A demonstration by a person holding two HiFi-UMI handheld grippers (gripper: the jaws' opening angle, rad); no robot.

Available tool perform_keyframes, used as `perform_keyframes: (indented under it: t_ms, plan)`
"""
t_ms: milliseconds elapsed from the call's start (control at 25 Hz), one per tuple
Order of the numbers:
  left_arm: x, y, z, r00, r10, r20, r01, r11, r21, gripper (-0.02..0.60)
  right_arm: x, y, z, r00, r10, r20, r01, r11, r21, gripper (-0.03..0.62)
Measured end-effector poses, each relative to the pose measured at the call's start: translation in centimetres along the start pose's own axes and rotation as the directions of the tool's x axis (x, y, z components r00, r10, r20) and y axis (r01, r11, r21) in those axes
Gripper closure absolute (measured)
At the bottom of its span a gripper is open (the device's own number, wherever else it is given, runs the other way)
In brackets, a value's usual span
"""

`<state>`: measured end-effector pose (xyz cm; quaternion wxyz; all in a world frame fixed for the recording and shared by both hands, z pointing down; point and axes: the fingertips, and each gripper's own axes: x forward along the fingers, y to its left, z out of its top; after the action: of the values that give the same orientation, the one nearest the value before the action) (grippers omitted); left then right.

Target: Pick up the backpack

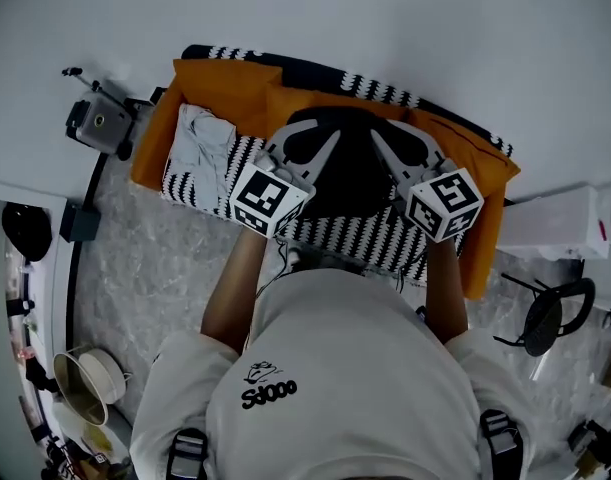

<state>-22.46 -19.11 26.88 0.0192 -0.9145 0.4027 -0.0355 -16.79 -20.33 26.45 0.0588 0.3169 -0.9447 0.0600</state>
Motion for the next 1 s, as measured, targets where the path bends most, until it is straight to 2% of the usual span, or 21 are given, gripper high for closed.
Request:
perform_keyframes:
  t_ms: [240,480,840,1000]
  plan:
    - [-0.3,-0.4,4.4,0.999,0.014,0.035,-0.016,0.998,0.065,0.54,-0.9,0.6,4.3,0.999,-0.037,0.013,0.037,0.999,-0.022,0.505]
    - [-1.0,0.1,7.6,0.996,0.034,0.082,-0.038,0.998,0.056,0.539,-1.7,2.0,7.2,0.998,-0.013,0.061,0.017,0.997,-0.071,0.505]
    - [-1.7,-1.1,10.8,0.99,0.03,0.141,-0.046,0.992,0.115,0.54,-3.0,3.2,9.8,0.994,0.004,0.106,0.01,0.992,-0.128,0.505]
    - [-2.4,-0.9,12.0,0.985,0.038,0.167,-0.057,0.992,0.112,0.54,-3.1,3.9,11.0,0.991,0.02,0.13,0.0,0.989,-0.148,0.505]
